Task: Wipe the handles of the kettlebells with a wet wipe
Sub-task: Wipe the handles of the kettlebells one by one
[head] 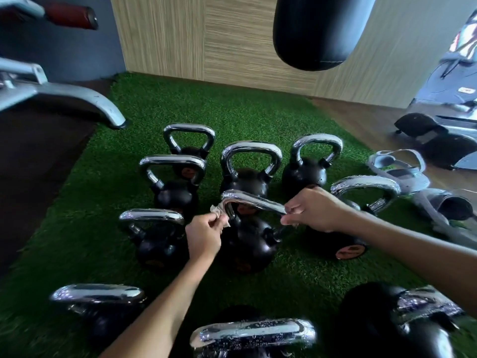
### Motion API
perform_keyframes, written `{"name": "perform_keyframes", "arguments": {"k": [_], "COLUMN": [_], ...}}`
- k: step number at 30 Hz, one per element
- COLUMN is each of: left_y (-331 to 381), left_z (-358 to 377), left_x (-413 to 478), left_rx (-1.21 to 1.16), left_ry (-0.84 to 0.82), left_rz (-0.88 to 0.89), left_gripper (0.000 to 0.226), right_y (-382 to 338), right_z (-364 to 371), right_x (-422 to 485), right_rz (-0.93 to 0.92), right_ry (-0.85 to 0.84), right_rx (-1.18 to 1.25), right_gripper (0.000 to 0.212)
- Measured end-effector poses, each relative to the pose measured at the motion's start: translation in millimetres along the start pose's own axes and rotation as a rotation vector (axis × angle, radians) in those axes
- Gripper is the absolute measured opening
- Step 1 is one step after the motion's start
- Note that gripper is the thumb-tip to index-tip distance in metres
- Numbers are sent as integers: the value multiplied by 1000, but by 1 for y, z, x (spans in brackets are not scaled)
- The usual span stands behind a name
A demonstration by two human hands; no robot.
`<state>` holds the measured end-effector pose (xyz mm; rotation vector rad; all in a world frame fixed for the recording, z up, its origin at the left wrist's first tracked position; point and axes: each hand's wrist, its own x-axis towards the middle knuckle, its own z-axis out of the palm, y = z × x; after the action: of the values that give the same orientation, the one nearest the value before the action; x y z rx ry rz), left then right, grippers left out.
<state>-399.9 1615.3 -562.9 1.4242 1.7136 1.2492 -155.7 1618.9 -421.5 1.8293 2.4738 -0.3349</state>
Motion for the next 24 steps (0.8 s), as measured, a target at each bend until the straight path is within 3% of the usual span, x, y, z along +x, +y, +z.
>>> {"name": "perform_keyframes", "arguments": {"k": [3, 7, 13, 20, 24], "left_y": [14, 30, 26, 58, 59], "left_z": [10, 28, 33, 23, 26], "left_x": [33, 43, 43, 50, 58], "left_rx": [113, 187, 98, 11, -66], "left_ry": [-163, -431, -291, -215, -254], "left_rz": [65, 64, 95, 95, -149], "left_gripper": [45, 33, 40, 31, 17], "right_y": [-25, -41, -38, -33, -30], "right_z": [16, 21, 21, 21, 24], "right_x": [-24, -31, -32, -31, -31], "right_rz": [169, 263, 251, 234, 208], "right_ry": [67, 50, 51, 42, 52], "right_rx": [71, 150, 313, 344, 372], "right_gripper": [45, 55, 48, 47, 47]}}
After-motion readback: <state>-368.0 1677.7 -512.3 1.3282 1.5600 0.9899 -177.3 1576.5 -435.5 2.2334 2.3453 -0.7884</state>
